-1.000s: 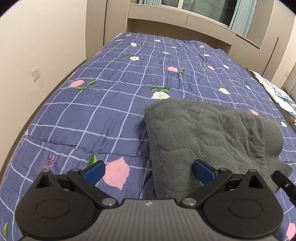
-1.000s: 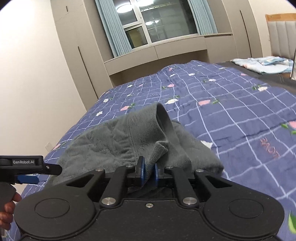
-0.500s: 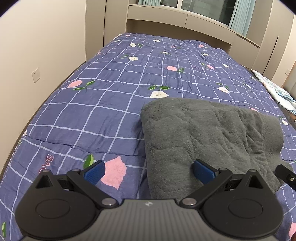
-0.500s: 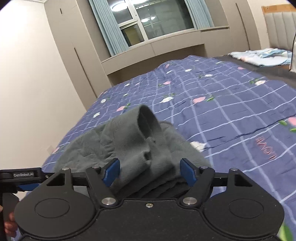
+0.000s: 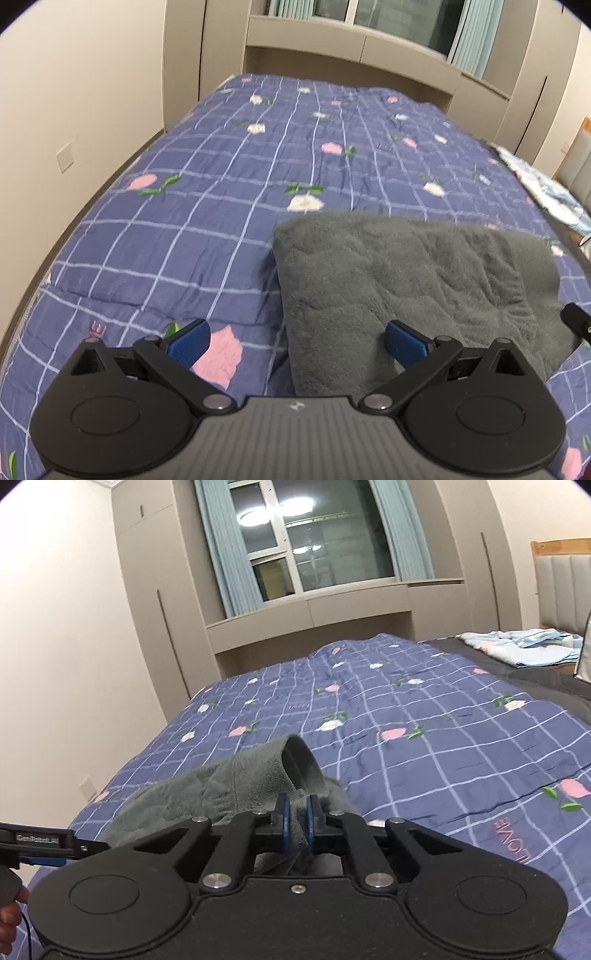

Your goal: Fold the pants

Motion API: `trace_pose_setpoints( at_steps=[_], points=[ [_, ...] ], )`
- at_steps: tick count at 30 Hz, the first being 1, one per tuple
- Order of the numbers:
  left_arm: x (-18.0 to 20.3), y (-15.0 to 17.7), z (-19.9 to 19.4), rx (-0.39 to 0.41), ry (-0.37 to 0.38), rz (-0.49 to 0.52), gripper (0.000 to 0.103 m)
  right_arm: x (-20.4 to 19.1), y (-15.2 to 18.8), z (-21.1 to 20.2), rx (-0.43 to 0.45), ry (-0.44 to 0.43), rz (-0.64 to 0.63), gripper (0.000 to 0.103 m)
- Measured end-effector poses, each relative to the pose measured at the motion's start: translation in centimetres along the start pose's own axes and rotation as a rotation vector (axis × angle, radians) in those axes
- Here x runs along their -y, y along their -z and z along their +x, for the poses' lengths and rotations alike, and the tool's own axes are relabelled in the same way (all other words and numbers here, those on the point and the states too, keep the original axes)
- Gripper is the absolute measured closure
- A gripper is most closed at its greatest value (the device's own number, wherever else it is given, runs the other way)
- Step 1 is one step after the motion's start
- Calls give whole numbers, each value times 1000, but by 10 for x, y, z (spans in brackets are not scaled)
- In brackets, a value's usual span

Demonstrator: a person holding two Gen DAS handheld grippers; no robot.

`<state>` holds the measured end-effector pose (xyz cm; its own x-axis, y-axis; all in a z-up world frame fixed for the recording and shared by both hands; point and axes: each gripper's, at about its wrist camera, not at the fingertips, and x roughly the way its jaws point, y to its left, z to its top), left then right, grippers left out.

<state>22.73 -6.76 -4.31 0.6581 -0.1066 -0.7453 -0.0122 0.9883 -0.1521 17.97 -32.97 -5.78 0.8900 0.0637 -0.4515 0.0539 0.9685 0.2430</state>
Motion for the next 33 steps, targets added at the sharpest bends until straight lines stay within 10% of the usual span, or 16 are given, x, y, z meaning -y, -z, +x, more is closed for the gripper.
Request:
trace_pose_setpoints(
  at_steps=[14, 27, 33],
  points=[
    [9, 17, 27, -16, -9, 74, 0, 7, 18, 24, -78, 98, -112, 94],
    [16, -29, 24, 93, -72, 65, 0, -26, -27, 51, 28, 16, -245, 19],
    [31, -37, 53, 67, -97, 102, 0, -38, -22, 93, -27, 75, -370, 6]
  ],
)
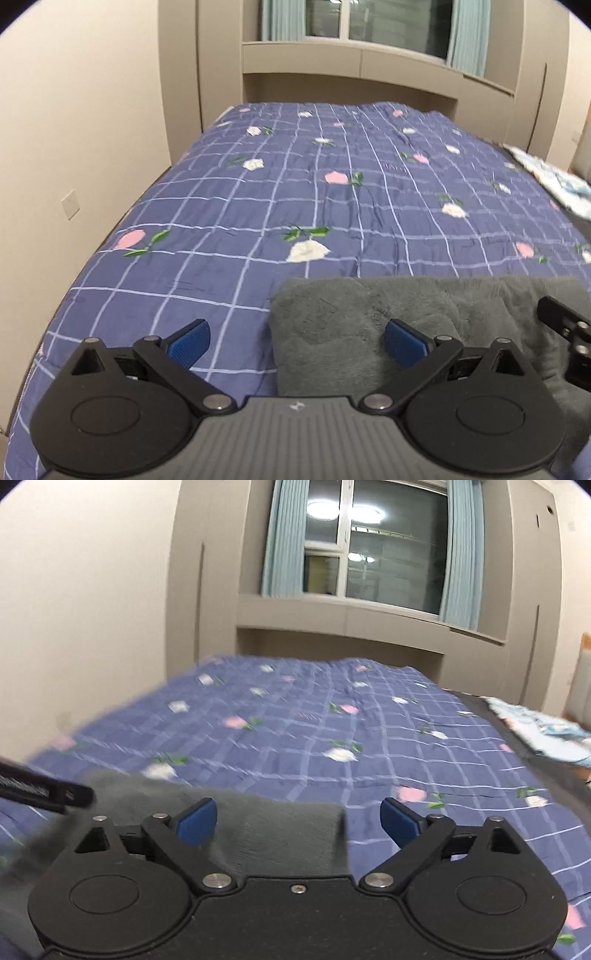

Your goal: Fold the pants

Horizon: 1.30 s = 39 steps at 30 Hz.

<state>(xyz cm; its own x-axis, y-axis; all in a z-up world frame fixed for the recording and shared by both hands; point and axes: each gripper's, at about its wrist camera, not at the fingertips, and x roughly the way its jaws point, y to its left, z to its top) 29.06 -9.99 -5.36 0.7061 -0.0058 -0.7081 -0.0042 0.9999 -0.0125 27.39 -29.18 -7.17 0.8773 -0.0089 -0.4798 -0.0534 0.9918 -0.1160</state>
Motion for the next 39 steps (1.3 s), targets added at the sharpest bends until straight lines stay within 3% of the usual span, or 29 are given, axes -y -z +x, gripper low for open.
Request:
trace_pose_setpoints(
  at_steps=[1, 5, 18, 28, 34, 39],
  points=[
    [4, 2, 4, 1, -3, 12, 1, 0, 3, 6, -16, 15, -15, 1],
    [17, 9, 17, -13, -12, 25, 1, 7, 23, 33, -89, 24, -62, 1],
    [20, 18, 40, -34, -14, -16, 0, 28, 48, 56, -82, -64, 73, 1],
    [17, 15, 36, -36, 0, -23, 0, 29, 48, 51, -70, -71, 92, 1],
    [-8, 19, 8, -32, 83, -8, 1, 54, 44, 33, -107, -205, 222, 0],
    [-39, 28, -1, -90, 207, -75, 1, 84, 47, 41, -251, -415, 311, 0]
  ],
)
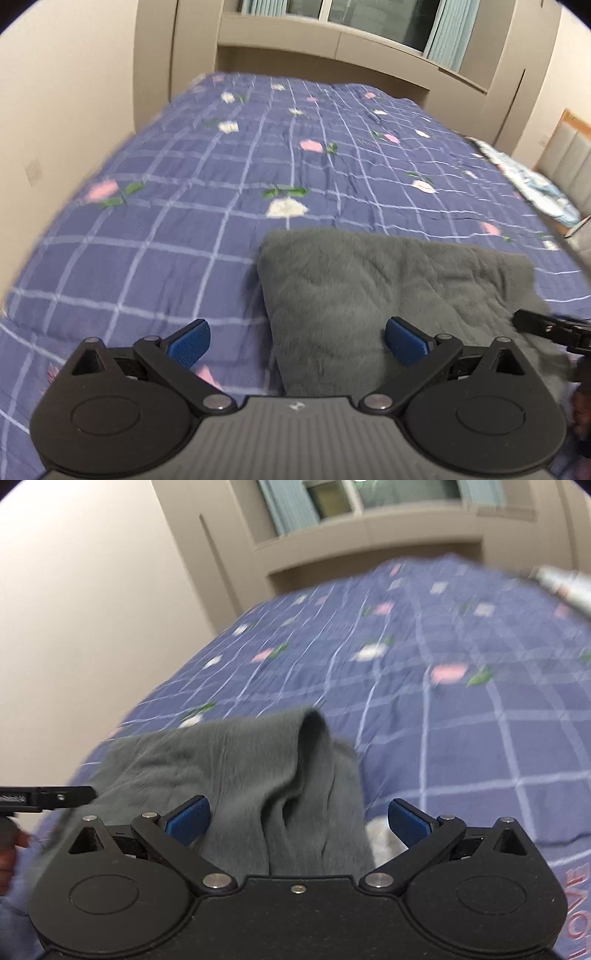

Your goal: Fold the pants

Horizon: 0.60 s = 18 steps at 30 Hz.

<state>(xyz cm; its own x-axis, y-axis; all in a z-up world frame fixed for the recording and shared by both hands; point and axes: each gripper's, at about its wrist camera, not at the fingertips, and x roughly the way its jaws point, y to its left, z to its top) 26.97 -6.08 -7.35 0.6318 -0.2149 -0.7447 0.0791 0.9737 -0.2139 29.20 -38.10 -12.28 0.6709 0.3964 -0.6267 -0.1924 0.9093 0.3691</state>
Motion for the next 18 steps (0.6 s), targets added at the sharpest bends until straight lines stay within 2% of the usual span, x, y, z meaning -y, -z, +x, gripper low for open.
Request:
trace_pose_setpoints(
  at_steps=[2, 5, 10, 11, 13, 14, 16, 18],
  points=[
    [-9, -2, 4, -55, 53, -44, 1, 9, -1, 6, -67, -81, 44, 0],
    [-18, -6, 16, -151, 140, -104, 1, 16, 0, 16, -129, -154, 108, 0],
    [-33, -6, 41, -271, 278, -197, 0, 9, 2, 18, -128, -143, 130, 1],
    [-32, -7, 42, -277, 293, -194, 5, 5, 2, 18, -124, -132, 128, 2],
    [-25, -9, 39, -277, 318, -178, 15, -1, 0, 15, -111, -116, 133, 12],
    [-21, -11, 38, -274, 303, -170, 16, -3, -1, 11, -99, -113, 143, 15],
    [-20, -17, 35, -281, 296, -180, 21, -9, -5, 1, -75, -114, 156, 30],
    [-24, -24, 32, -290, 302, -217, 26, -15, -10, -7, -61, -105, 145, 34]
  ],
)
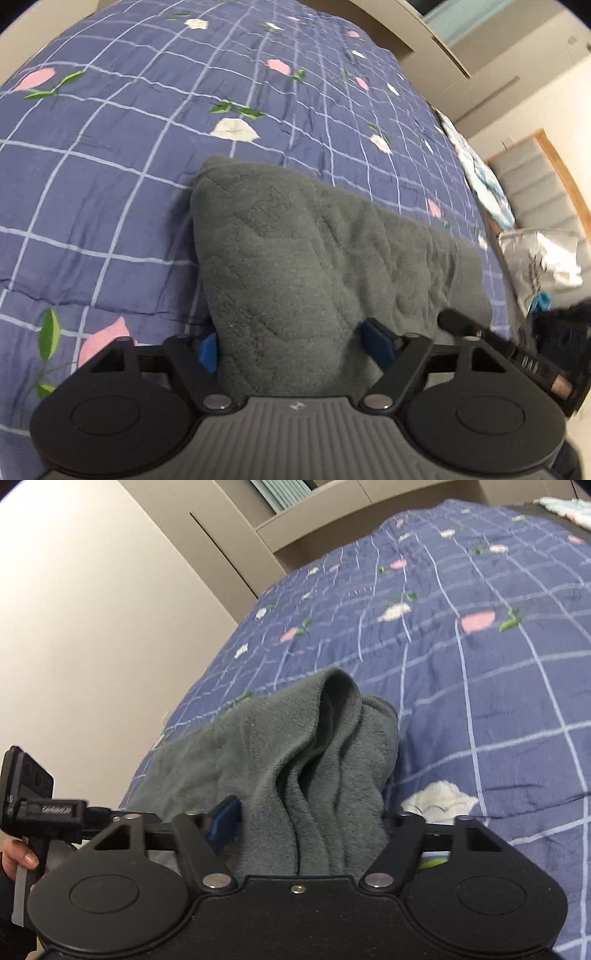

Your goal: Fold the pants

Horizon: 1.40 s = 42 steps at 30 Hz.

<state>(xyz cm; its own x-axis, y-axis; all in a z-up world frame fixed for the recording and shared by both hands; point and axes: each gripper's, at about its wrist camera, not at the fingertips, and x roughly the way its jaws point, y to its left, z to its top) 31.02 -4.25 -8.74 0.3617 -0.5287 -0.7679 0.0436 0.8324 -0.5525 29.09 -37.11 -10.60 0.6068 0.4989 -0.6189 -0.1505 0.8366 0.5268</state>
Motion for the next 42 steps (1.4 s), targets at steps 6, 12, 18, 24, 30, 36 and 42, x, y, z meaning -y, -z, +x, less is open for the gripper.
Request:
trace_pose_setpoints(
  at_steps=[6, 12, 18, 24, 30, 36, 42],
  points=[
    [12, -20, -30, 58, -22, 71, 33, -31, -13, -10, 44, -17, -19, 38],
    [-4, -38, -66, 122, -95, 71, 32, -63, -21, 13, 60, -74, -9, 38],
    [-40, -40, -71, 117, -166, 25, 32, -91, -9, 52, 17, -80, -3, 38],
    [-55, -27, -61, 138, -197, 26, 22, -94, 8, 63, 24, -8, 5, 30],
    [-43, -6, -77, 197, -266, 72, 4, -113, 22, 45, 86, 117, -75, 14],
    [-15, 43, -121, 365, -374, 185, 1, -145, 52, 4, 193, 176, -182, 3],
    [11, 110, -159, 489, -467, 313, 1, -180, 95, -38, 241, 185, -271, 1]
  ],
)
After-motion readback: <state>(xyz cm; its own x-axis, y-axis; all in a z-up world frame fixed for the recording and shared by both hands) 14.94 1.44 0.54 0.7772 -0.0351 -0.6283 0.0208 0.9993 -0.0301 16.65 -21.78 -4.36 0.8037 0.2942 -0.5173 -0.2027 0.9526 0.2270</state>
